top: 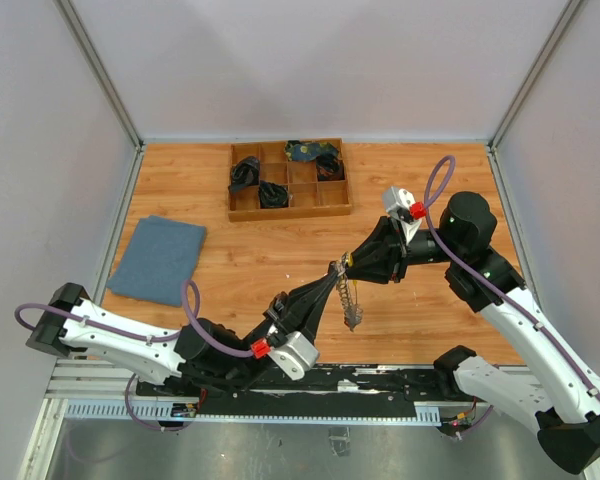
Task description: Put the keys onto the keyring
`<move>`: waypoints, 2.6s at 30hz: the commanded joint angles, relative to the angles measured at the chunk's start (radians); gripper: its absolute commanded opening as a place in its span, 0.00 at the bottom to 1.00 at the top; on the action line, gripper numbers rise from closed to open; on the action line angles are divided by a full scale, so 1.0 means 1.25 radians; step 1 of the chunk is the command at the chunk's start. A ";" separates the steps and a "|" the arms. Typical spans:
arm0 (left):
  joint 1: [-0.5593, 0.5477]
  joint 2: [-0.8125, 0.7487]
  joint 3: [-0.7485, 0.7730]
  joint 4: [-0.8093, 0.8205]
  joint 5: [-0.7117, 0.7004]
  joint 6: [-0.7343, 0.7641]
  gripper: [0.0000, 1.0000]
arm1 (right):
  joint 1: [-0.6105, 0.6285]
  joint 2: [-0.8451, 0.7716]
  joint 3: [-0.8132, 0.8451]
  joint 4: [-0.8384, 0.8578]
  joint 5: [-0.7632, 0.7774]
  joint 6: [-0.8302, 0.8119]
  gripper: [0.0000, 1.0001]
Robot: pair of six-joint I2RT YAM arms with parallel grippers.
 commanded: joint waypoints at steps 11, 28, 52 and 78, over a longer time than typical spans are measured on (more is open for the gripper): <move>0.147 -0.142 0.040 -0.231 0.112 -0.395 0.01 | 0.006 -0.044 0.034 -0.088 0.078 -0.122 0.15; 0.360 -0.180 0.001 -0.282 0.292 -0.727 0.01 | 0.006 -0.149 0.024 -0.102 0.285 -0.189 0.41; 0.398 -0.206 -0.017 -0.258 0.459 -0.818 0.00 | 0.023 -0.088 0.029 0.249 0.159 0.060 0.31; 0.399 -0.208 -0.008 -0.274 0.490 -0.813 0.00 | 0.163 -0.032 0.033 0.251 0.210 0.021 0.19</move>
